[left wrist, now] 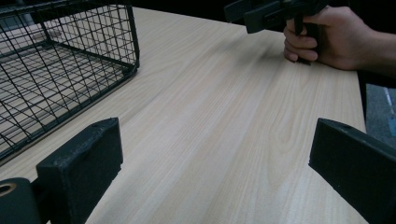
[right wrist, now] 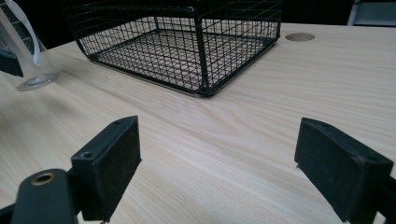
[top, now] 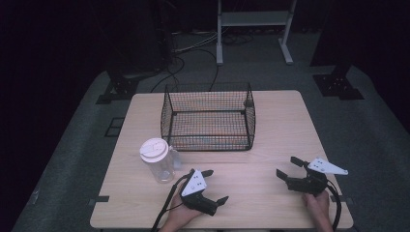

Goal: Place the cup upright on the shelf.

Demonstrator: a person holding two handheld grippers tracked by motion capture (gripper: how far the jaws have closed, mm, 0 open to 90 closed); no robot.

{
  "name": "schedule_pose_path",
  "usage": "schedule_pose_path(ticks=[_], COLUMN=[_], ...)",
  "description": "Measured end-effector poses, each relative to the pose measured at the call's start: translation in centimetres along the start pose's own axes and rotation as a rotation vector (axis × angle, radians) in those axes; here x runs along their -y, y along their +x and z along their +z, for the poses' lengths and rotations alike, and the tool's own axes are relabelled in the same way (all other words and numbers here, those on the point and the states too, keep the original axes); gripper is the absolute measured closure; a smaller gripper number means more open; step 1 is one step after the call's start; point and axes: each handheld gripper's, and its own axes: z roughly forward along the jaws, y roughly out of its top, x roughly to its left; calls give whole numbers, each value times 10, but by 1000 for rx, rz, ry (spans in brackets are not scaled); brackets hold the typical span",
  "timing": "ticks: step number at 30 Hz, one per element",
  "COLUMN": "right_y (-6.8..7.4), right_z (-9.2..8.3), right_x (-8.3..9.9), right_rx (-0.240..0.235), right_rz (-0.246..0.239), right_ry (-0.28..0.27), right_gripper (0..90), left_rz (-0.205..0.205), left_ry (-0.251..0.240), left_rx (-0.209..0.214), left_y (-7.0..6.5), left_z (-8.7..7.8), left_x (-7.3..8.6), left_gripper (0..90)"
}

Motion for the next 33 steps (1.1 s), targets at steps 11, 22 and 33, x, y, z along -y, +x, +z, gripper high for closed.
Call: schedule_pose_path(ticks=[11,22,33], right_y=[1,3,4], right_z=[0,2,3], right_x=[0,0,0], right_rx=[-5,4,8], right_rz=[-13,-23,-23], right_ry=[8,23,30], right_gripper=[134,134,134], left_rz=[18,55,49], left_ry=[4,18,20], left_rx=[-5,14,7], left_y=[-7,-11,3], left_z=[-17,-52,-96], left_x=[-11,-28,-46], left_gripper=[18,20,21])
